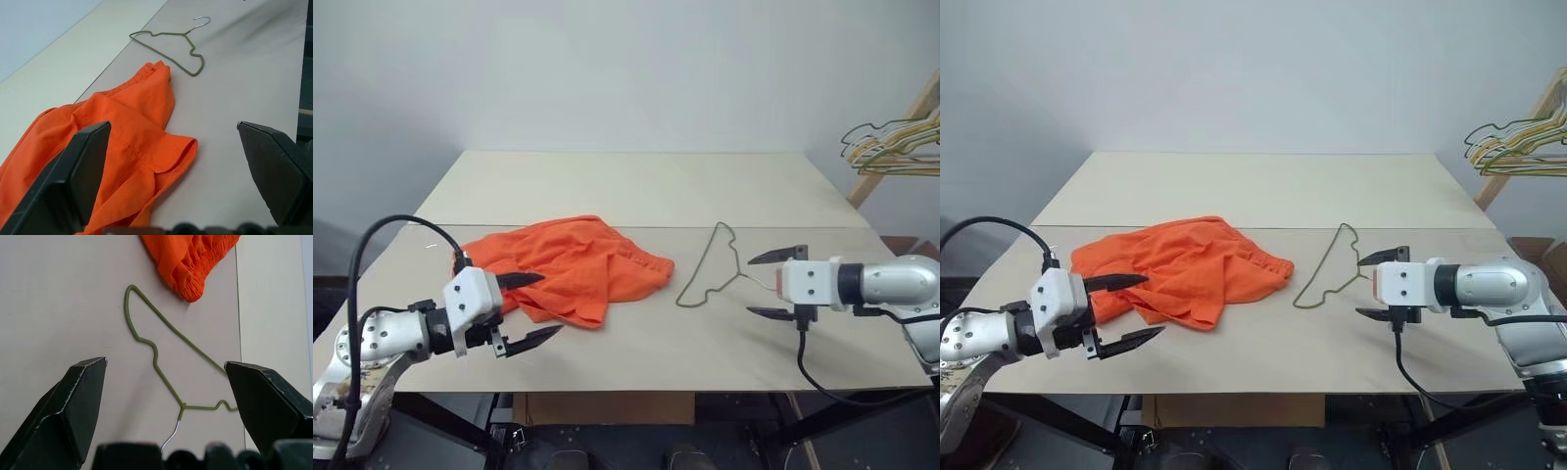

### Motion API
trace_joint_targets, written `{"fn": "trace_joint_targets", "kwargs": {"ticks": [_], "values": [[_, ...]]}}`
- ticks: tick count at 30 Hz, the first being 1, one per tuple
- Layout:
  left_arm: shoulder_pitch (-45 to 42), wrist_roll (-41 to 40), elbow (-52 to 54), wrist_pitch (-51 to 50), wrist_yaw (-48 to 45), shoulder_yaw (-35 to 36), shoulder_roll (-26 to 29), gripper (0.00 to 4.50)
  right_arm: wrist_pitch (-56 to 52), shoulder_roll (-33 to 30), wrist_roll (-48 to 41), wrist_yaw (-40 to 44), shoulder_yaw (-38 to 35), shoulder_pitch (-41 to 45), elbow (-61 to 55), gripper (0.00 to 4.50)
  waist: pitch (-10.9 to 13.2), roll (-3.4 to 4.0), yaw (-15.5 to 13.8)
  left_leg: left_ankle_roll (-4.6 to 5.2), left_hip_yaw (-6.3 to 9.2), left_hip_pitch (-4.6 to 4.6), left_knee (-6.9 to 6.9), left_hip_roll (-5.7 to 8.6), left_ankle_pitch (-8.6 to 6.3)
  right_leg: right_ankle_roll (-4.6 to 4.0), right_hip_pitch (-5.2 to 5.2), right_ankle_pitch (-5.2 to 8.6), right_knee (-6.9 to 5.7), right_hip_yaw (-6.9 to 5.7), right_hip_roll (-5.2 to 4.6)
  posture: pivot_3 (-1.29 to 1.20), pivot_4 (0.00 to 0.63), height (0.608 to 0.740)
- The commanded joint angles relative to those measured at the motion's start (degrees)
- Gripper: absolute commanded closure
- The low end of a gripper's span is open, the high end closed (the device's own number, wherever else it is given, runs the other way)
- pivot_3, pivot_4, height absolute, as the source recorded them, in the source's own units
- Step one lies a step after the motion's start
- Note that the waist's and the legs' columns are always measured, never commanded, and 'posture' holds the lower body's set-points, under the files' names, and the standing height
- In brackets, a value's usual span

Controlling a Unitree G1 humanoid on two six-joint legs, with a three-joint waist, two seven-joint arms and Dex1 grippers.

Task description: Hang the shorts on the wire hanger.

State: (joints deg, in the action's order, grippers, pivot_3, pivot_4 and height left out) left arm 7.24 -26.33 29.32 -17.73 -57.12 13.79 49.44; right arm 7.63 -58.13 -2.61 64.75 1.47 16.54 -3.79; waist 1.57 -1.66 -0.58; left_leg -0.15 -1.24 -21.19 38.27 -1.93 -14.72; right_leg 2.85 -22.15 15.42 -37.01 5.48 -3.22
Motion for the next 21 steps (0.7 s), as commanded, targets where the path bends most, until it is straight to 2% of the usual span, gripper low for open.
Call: {"fn": "trace_joint_targets", "kwargs": {"ticks": [1,6,10,14,21], "values": [[1.46,2.03,1.5,-0.07,-0.58,-1.12,1.58,0.0,1.4,2.38,-2.26,-0.48,-0.65,4.09,1.84,0.04,0.0,0.0,0.08,0.0,-0.01,0.01,0.0,0.0,0.0,0.0,0.0,0.0,0.0,0.0,0.0,0.06,0.0,0.74],[2.69,1.58,1.47,-0.31,-1.87,-1.9,2.12,0.0,4.16,5.93,5.19,-3.94,4.0,9.72,6.6,0.04,0.01,0.01,0.29,0.0,-0.06,0.01,0.0,-0.02,0.0,-0.01,-0.03,0.0,0.0,0.02,0.0,0.04,0.0,0.74],[1.77,1.89,-0.35,-0.37,-3.98,-2.21,4.11,0.0,12.15,10.75,11.78,-8.28,9.07,14.53,13.64,0.04,0.01,0.02,0.88,0.0,-0.06,0.02,-0.01,-0.03,0.0,-0.03,-0.03,0.01,-0.01,0.01,0.01,0.02,0.0,0.74],[-0.21,3.52,-3.26,0.92,-5.51,-3.7,5.71,0.0,19.41,17.1,20.39,-14.31,15.61,21.53,23.75,0.04,0.02,0.03,1.82,-0.01,-0.09,0.01,-0.01,-0.03,0.01,-0.04,-0.06,0.01,-0.03,0.02,0.02,0.02,0.0,0.74],[-1.19,3.78,-2.98,0.83,-4.8,-4.71,4.34,0.0,29.25,24.75,36.87,-30.33,25.93,33.33,44.45,0.04,0.02,0.04,3.32,-0.02,-0.09,-0.02,-0.04,0.0,0.0,-0.06,-0.08,0.02,-0.05,0.05,-0.06,0.03,0.0,0.74]]}}
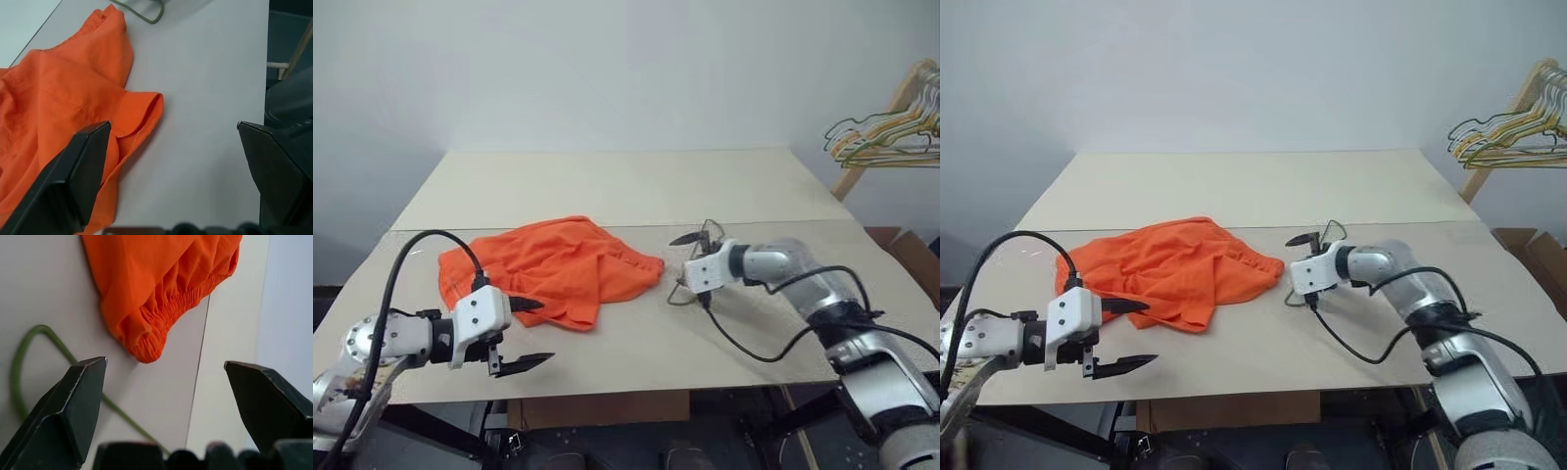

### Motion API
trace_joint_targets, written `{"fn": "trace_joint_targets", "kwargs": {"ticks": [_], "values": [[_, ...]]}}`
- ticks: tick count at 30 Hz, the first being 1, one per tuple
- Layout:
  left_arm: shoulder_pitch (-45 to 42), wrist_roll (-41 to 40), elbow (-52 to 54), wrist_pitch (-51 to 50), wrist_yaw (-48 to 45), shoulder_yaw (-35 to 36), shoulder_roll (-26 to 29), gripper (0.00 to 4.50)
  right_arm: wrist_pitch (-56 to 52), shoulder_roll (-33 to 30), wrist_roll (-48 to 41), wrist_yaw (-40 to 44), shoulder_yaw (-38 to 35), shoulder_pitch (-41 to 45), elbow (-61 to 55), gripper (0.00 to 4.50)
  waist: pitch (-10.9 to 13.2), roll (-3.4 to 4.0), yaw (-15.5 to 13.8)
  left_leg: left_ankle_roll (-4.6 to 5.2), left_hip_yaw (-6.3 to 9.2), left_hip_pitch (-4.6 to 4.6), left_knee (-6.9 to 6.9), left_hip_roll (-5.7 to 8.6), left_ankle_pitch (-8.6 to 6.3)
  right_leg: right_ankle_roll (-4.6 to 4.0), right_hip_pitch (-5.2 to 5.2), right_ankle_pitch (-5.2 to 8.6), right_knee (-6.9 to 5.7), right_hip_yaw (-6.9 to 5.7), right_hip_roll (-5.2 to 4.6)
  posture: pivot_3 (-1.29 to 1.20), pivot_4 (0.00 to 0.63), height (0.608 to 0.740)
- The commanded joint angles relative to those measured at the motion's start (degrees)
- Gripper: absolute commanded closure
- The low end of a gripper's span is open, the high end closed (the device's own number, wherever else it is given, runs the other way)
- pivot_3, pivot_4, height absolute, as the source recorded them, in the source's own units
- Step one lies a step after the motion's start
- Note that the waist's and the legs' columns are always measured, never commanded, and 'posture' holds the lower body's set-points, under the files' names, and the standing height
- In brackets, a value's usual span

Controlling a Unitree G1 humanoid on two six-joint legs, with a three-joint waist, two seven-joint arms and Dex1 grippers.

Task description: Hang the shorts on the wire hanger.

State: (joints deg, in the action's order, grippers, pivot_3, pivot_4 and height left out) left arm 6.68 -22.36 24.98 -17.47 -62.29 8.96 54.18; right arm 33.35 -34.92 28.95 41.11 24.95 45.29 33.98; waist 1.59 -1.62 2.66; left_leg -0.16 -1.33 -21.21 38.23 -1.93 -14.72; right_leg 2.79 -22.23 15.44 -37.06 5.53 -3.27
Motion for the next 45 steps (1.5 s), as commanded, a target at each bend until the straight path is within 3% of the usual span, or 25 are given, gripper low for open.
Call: {"fn": "trace_joint_targets", "kwargs": {"ticks": [1,14,17,27,28,36,42,45], "values": [[-0.39,-0.12,1.66,0.53,0.61,0.0,-0.61,0.0,4.53,2.75,6.56,-8.31,3.61,6.03,9.79,0.04,0.0,0.0,0.16,0.0,0.0,-0.02,0.0,0.0,0.0,-0.01,-0.02,-0.01,0.0,0.0,0.0,0.03,0.0,0.74],[2.97,0.29,4.46,0.1,3.56,0.75,-2.25,0.0,7.65,13.03,15.18,-23.67,11.3,15.13,32.13,0.04,0.0,0.0,1.3,-0.01,0.17,0.07,-0.05,0.0,0.0,-0.04,0.01,-0.02,-0.13,-0.04,0.02,0.07,0.0,0.74],[3.6,0.57,5.09,0.22,4.12,0.69,-2.36,0.0,8.72,13.77,15.65,-23.11,11.99,16.02,34.0,0.63,0.0,0.0,1.33,-0.01,0.19,0.08,-0.07,0.0,0.01,-0.04,0.01,-0.02,-0.14,-0.04,0.02,0.08,0.0,0.74],[4.24,1.04,4.88,0.34,4.55,0.58,-2.2,0.0,10.12,14.49,15.3,-22.12,12.84,16.31,35.14,4.25,0.01,0.02,1.31,-0.01,0.29,0.08,-0.11,0.02,0.01,-0.05,0.0,-0.02,-0.15,-0.06,0.02,0.08,0.0,0.74],[4.15,1.8,4.55,0.59,4.64,0.38,-1.95,0.0,10.34,14.35,14.71,-21.36,12.49,16.02,34.85,4.43,0.01,0.02,1.31,-0.01,0.29,0.08,-0.11,0.02,0.01,-0.05,0.0,-0.03,-0.15,-0.06,0.02,0.08,0.0,0.74],[-1.2,11.56,1.21,3.64,8.41,-4.81,-2.36,0.0,10.33,11.77,9.18,-16.51,8.77,10.73,27.38,4.43,0.01,0.02,1.17,-0.02,0.31,0.08,-0.11,0.05,0.01,-0.04,0.04,-0.02,-0.12,-0.11,0.0,0.06,0.0,0.74],[-7.29,24.49,-8.07,11.07,6.68,-13.78,1.82,0.0,8.01,8.28,6.69,-12.38,7.02,4.0,15.59,4.43,0.0,0.03,1.26,-0.03,0.3,0.07,-0.11,0.06,0.02,-0.05,0.02,-0.02,-0.14,-0.1,0.02,0.04,0.0,0.74],[-11.58,29.27,-14.12,13.52,7.3,-17.8,1.2,0.0,5.4,7.58,5.33,-10.55,6.03,1.3,10.51,4.43,0.0,0.03,1.35,-0.02,0.28,0.07,-0.12,0.06,0.01,-0.04,0.02,-0.02,-0.12,-0.08,0.02,0.02,0.0,0.74]]}}
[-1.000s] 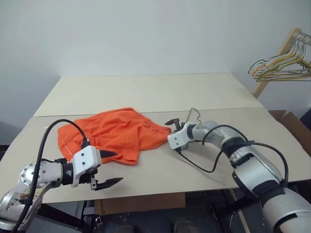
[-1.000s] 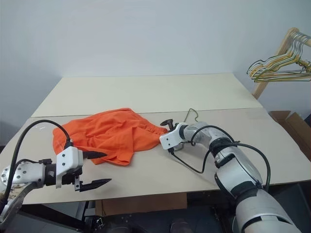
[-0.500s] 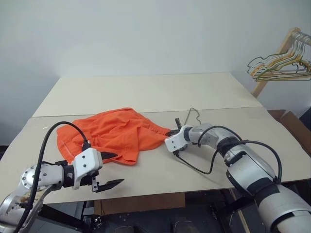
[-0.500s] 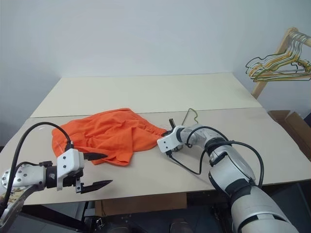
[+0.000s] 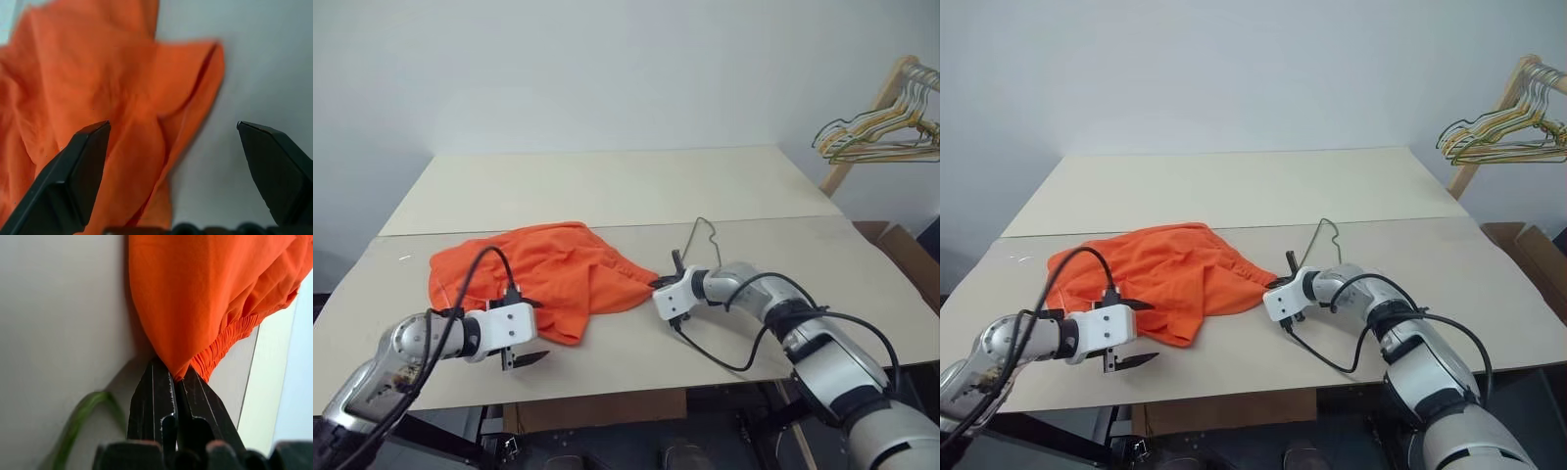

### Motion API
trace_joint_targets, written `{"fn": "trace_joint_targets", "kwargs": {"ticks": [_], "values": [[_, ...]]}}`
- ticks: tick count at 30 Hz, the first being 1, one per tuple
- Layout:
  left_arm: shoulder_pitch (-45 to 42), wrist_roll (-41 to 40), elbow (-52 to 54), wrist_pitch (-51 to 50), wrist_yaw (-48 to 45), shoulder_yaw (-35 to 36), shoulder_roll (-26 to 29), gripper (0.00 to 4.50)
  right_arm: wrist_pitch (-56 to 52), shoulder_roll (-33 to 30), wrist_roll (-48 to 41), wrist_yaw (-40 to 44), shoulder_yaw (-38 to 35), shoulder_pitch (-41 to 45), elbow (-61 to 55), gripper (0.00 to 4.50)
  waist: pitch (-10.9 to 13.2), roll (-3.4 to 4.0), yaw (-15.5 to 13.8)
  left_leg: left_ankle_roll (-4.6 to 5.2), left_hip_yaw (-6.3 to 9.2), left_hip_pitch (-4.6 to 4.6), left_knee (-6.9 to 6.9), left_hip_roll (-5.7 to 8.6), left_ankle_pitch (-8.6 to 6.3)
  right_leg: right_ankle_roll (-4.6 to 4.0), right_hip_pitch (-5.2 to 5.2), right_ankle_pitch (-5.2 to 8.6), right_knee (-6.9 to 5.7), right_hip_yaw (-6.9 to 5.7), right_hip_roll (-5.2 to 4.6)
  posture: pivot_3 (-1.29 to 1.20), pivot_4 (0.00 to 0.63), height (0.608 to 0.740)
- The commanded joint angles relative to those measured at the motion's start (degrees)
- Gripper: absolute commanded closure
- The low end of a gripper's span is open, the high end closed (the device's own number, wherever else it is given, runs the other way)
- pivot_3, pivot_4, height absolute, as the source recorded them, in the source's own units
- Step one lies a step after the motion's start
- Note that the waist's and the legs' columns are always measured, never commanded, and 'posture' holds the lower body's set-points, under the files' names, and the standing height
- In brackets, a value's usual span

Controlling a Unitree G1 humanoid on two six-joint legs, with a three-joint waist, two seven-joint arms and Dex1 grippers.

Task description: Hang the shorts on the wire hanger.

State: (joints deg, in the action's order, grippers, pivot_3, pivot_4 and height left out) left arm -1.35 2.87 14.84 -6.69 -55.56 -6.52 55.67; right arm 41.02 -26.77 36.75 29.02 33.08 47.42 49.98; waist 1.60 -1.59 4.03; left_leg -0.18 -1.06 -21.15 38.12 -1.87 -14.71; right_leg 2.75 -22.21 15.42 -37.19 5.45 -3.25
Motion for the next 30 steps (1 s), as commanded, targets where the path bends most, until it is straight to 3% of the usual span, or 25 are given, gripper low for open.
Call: {"fn": "trace_joint_targets", "kwargs": {"ticks": [1,3,6,12,17,18,23,26,30], "values": [[-4.81,4.79,-5.75,3.1,0.94,-3.15,-1.07,0.0,-3.07,-0.73,-2.74,2.1,-2.41,-1.64,-7.01,4.43,0.0,0.0,-0.02,0.0,0.0,0.0,0.0,0.0,0.0,0.0,0.0,0.0,0.0,-0.01,0.0,0.01,0.0,0.74],[-6.3,4.72,-7.92,3.35,0.57,-4.02,-2.34,0.0,-4.6,-1.03,-3.34,3.11,-2.77,-2.93,-9.55,4.43,-0.01,-0.01,-0.02,0.0,0.0,0.0,0.0,0.0,0.0,0.0,0.0,0.0,0.0,-0.01,0.01,0.01,0.0,0.74],[-7.17,3.64,-9.57,3.34,-1.31,-4.69,-3.35,0.63,-6.83,-1.49,-4.34,4.64,-3.3,-4.75,-13.26,4.5,-0.01,-0.01,0.02,0.0,-0.02,-0.01,0.0,0.01,0.0,0.0,0.0,0.0,0.0,0.01,-0.01,0.0,0.0,0.74],[-5.74,-1.76,-9.96,5.57,-3.77,-2.27,-5.13,2.65,-9.84,-1.78,-4.92,6.17,-3.87,-6.45,-16.96,4.5,-0.01,-0.01,0.08,0.01,-0.02,0.0,0.0,0.0,0.0,0.0,0.01,0.0,-0.01,0.02,-0.01,-0.02,0.0,0.74],[-4.32,-1.71,-11.66,8.64,-5.33,-1.2,-2.87,4.31,-11.15,-1.56,-5.2,6.35,-3.97,-6.94,-17.98,4.5,-0.01,-0.02,0.12,0.01,-0.02,-0.02,0.0,-0.02,0.0,0.0,-0.01,0.0,0.0,0.01,-0.01,-0.01,0.0,0.74],[-4.08,-1.85,-12.11,9.13,-5.54,-0.83,-2.36,4.48,-11.31,-1.52,-5.25,6.37,-3.97,-6.97,-18.04,4.5,-0.01,-0.02,0.14,0.01,-0.02,-0.01,0.0,-0.02,0.0,0.0,-0.01,0.0,-0.01,0.01,0.0,-0.01,0.0,0.74],[-1.8,-3.03,-14.4,12.77,-6.97,2.21,0.62,4.48,-11.78,-1.4,-5.12,6.2,-3.91,-6.5,-17.53,4.5,-0.01,-0.02,0.15,0.01,-0.03,-0.02,0.0,-0.03,0.0,0.0,-0.02,0.0,0.0,0.01,0.0,-0.01,0.0,0.74],[-1.27,-0.42,-18.03,15.7,-2.83,3.68,0.7,4.48,-12.0,-1.32,-5.16,6.2,-3.94,-6.33,-17.57,4.5,-0.01,-0.02,0.12,0.01,-0.04,0.0,0.0,-0.03,0.0,0.0,-0.01,0.0,0.0,0.01,-0.02,-0.01,0.0,0.74],[-0.7,-4.61,-22.74,19.39,-3.63,6.13,-0.61,4.48,-12.28,-1.1,-5.05,6.6,-3.68,-6.35,-18.18,4.5,-0.01,-0.02,0.08,0.01,-0.04,-0.01,0.0,-0.03,0.0,0.0,-0.01,0.0,-0.01,0.0,-0.02,0.0,0.0,0.74]]}}
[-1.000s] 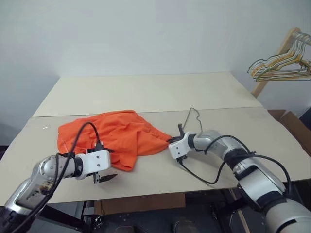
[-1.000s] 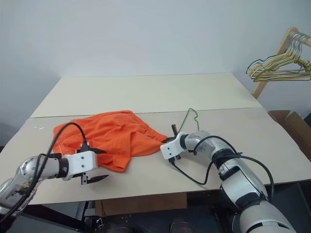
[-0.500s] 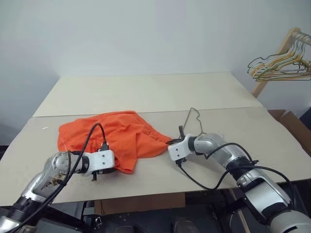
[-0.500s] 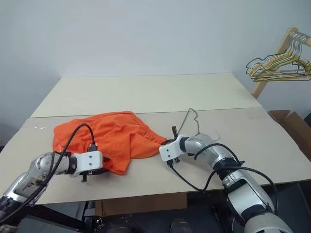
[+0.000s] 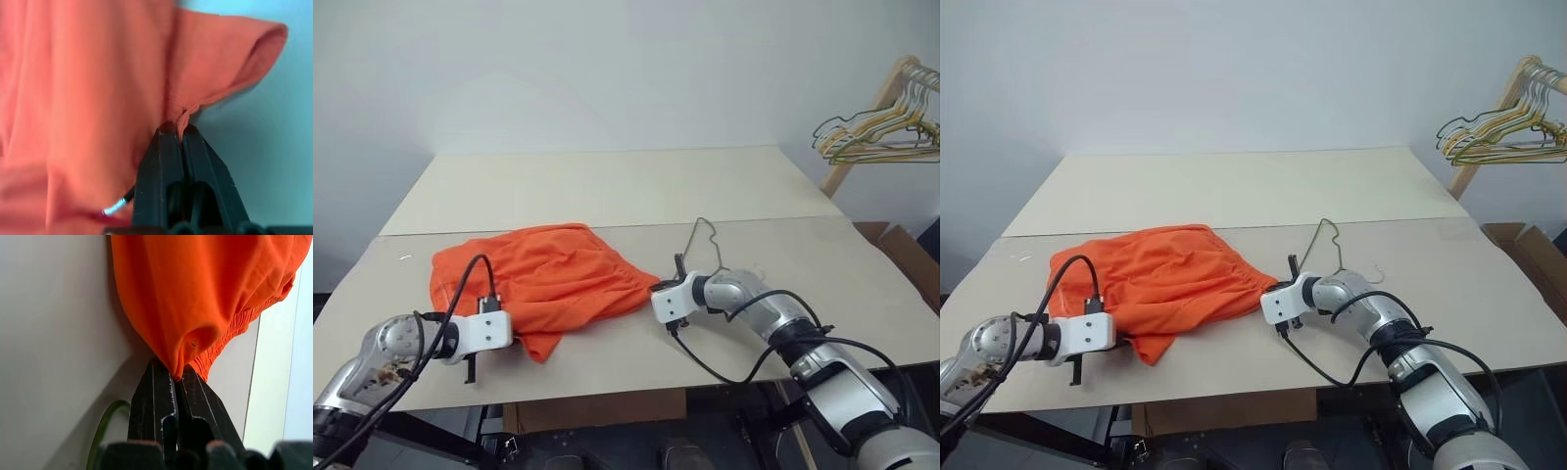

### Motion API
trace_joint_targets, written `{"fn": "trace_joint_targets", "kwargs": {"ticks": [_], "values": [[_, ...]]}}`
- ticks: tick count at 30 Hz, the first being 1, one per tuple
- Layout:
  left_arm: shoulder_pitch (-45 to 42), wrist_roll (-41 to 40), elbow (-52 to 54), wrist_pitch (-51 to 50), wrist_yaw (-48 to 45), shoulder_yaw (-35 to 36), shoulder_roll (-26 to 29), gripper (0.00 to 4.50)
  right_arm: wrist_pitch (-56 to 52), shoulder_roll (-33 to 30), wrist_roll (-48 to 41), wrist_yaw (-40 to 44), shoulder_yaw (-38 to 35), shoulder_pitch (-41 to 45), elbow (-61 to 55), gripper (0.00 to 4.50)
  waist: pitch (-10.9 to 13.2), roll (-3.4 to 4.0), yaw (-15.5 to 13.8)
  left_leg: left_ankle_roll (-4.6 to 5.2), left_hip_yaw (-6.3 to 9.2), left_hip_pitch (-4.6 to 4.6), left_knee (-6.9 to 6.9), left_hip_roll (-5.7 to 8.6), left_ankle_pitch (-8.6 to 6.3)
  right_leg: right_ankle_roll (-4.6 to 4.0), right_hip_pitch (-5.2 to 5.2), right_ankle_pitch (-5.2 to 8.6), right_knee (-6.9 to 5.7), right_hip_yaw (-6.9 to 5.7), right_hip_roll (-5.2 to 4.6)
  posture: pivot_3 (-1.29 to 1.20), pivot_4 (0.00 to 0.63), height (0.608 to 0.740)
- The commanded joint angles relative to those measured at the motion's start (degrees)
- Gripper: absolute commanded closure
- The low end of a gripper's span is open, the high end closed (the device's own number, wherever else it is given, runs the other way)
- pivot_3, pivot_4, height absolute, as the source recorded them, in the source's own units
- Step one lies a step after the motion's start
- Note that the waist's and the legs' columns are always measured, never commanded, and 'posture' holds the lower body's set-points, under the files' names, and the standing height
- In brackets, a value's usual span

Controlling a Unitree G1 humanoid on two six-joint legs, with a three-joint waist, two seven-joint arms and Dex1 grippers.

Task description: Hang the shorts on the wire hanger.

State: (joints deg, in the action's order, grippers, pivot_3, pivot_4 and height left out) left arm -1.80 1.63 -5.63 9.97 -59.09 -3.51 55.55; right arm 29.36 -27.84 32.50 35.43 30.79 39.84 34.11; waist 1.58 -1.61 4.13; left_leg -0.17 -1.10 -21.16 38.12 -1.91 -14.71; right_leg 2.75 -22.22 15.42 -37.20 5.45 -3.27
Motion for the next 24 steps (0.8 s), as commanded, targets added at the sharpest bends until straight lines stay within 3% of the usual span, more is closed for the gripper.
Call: {"fn": "trace_joint_targets", "kwargs": {"ticks": [1,3,10,15,20,24], "values": [[-0.01,-5.26,-2.82,3.41,-1.65,3.62,-0.63,4.28,-0.71,0.0,-0.84,0.43,-1.33,1.14,-2.59,4.5,0.0,0.0,-0.02,0.0,0.0,0.0,0.0,0.0,0.0,0.0,0.0,0.0,-0.01,0.0,0.0,0.0,0.0,0.74],[0.36,-8.32,-3.38,4.51,-4.29,4.4,-0.71,3.8,-0.95,0.08,-1.03,0.88,-1.35,0.9,-3.1,4.5,0.0,0.0,-0.01,0.0,0.0,-0.01,0.0,-0.01,0.0,0.0,-0.01,0.0,-0.01,-0.01,-0.01,0.0,0.0,0.74],[3.03,-15.22,-1.48,3.49,-13.04,6.84,2.4,1.52,-1.42,0.24,-1.25,1.62,-1.25,0.26,-4.17,4.5,0.0,0.0,0.04,0.0,0.0,-0.01,0.0,-0.03,0.0,0.0,-0.02,0.0,-0.02,-0.03,0.01,0.01,0.0,0.74],[5.8,-22.02,4.3,-0.45,-17.1,9.46,2.96,0.05,-1.52,0.69,-1.21,1.62,-1.24,0.64,-3.88,4.5,0.0,0.0,0.03,0.0,-0.02,-0.01,0.0,-0.03,0.0,0.0,-0.02,0.0,-0.01,-0.02,0.0,0.01,0.0,0.74],[7.07,-25.59,13.06,-5.72,-16.76,8.48,1.3,0.05,-1.95,0.88,-1.34,1.48,-1.57,0.57,-4.22,4.5,0.0,0.0,-0.03,0.0,-0.02,-0.01,0.0,-0.02,0.0,0.0,0.0,0.0,-0.01,-0.02,0.0,-0.01,0.0,0.74],[7.18,-18.87,13.69,-6.04,-14.81,4.49,0.66,0.05,-2.42,0.71,-1.55,1.76,-1.72,0.07,-5.0,4.5,0.0,0.0,0.08,0.0,-0.02,0.0,0.0,-0.02,0.0,0.0,-0.01,0.0,-0.02,-0.01,0.02,-0.01,0.0,0.74]]}}
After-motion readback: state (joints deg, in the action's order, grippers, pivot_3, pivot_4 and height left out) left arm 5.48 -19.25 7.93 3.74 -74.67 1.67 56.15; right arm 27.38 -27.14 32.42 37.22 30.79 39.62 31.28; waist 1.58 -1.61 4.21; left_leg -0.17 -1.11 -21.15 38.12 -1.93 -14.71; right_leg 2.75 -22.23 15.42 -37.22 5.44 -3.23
